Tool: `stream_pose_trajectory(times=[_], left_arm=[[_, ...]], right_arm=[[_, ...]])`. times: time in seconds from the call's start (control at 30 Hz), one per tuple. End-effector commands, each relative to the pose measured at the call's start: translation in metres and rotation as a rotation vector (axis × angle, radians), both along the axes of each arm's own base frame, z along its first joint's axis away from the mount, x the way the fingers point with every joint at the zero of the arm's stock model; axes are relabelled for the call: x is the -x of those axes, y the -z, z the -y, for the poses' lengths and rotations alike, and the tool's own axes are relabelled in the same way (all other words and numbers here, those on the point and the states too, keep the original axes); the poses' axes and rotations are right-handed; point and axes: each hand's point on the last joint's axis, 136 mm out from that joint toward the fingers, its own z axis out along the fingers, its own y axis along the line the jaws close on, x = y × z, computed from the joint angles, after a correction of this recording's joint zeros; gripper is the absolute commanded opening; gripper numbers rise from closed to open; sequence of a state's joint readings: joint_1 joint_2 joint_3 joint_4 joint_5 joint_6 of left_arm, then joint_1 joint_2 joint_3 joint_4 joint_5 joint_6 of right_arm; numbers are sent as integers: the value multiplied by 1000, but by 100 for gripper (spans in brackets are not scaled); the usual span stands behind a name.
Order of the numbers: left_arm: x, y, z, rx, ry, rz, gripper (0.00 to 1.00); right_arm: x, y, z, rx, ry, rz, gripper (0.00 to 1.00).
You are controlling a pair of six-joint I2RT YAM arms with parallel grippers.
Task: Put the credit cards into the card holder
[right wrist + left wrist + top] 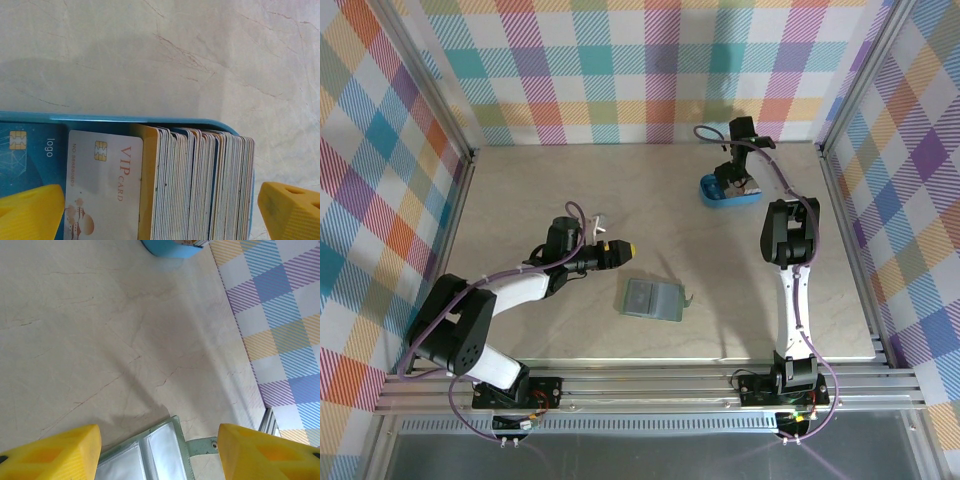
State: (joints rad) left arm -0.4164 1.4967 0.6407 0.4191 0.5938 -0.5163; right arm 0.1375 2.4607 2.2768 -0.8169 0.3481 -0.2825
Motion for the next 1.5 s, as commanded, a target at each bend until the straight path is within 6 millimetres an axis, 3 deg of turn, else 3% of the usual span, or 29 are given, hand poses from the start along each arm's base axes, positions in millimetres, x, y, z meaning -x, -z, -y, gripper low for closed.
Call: stream_pose_trajectory(times=[0.0, 0.37, 0.73, 1.03, 1.3, 1.47], left_arm=[[-9, -10, 0, 34, -4, 32, 63], [-12, -4, 2, 49, -17, 2, 60], [-11, 3, 1, 64, -34, -19, 58], [-9, 2, 3, 88, -27, -25, 57], [-10, 3, 4, 99, -25, -30, 56], [-10, 4, 4, 98, -27, -31, 56]], right_arm=[[4, 0, -1, 14, -21, -12, 99], [1, 6, 6, 60, -16, -9, 99], [10, 18, -10, -18, -70, -61, 99], [6, 27, 14, 145, -10, -53, 99], [0, 12, 20, 161, 39, 9, 99], [-4, 0, 22, 155, 56, 41, 90]])
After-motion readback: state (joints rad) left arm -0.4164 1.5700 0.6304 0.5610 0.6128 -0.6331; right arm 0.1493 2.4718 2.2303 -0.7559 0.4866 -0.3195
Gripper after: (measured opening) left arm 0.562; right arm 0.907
